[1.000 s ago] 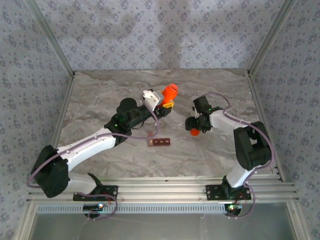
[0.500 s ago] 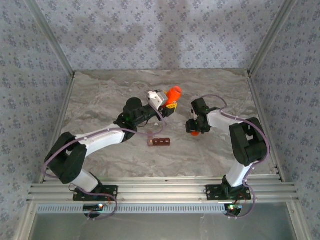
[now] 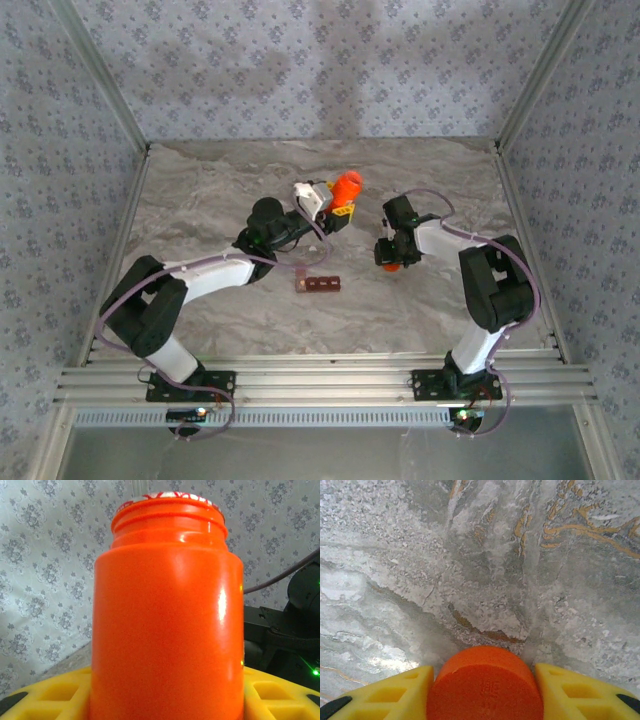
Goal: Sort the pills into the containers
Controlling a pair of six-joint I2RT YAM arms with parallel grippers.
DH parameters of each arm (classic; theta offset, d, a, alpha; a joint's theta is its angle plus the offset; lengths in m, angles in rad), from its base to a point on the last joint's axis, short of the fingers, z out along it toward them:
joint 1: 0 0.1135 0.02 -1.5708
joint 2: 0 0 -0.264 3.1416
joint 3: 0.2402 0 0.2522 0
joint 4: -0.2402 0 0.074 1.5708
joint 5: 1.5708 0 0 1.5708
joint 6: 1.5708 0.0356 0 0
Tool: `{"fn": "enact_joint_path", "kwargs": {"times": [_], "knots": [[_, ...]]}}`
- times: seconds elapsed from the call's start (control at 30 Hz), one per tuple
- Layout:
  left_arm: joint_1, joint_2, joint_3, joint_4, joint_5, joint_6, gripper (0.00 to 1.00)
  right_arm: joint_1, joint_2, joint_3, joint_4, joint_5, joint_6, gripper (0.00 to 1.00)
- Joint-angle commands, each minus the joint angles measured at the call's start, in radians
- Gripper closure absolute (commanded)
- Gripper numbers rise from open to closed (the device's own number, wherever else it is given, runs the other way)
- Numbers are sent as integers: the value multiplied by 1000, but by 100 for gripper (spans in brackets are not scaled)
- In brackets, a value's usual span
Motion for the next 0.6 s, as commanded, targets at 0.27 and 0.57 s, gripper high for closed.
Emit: {"fn": "enact_joint_path", "kwargs": {"times": [0.27, 0.57], "knots": [[3, 12, -18, 92, 39, 17, 100, -44, -124, 106, -181, -138, 21, 52], [9, 39, -58, 158, 101, 57, 100, -134, -174, 350, -337, -272, 53, 52]]}}
